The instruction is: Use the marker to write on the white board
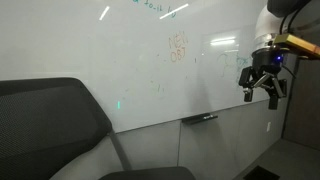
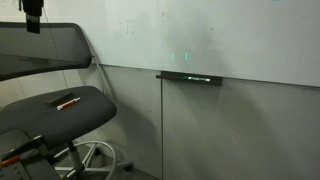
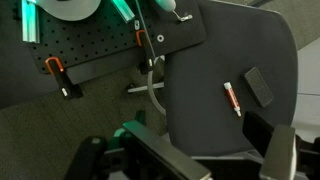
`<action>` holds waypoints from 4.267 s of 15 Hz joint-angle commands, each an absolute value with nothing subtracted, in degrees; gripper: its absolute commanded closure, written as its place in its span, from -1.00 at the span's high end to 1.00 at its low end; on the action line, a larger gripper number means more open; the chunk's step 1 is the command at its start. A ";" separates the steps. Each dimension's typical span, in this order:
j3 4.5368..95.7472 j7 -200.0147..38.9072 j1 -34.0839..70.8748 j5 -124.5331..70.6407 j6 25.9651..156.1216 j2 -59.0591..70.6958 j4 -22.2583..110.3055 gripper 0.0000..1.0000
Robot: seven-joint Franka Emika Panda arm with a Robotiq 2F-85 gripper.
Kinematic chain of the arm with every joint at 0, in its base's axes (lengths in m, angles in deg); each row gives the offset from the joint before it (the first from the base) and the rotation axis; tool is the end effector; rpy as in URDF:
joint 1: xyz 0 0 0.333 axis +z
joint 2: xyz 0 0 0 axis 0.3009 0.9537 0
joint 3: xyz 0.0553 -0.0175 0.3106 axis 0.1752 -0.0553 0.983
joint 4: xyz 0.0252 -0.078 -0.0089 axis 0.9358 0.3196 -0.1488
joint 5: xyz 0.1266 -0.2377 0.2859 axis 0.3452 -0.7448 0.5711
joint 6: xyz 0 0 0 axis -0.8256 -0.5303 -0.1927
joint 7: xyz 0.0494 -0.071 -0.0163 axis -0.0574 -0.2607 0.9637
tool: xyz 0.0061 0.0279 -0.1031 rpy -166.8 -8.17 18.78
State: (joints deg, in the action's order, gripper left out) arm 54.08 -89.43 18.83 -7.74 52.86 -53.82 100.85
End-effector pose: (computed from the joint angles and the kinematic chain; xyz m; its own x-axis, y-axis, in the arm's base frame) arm 0.3046 0.0339 0.4759 0.9449 -0.2327 -0.2303 -0.2838 -0.9328 -0.2219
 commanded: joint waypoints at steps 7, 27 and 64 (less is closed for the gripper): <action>55.13 -88.72 17.48 -7.14 52.53 -53.83 100.70 1.00; 69.32 -93.35 22.73 -20.69 41.06 -23.31 77.31 1.00; 67.07 -92.53 34.15 -26.14 28.20 9.20 59.24 1.00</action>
State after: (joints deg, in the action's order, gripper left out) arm 68.15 -92.64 33.47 -26.07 29.48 6.75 61.56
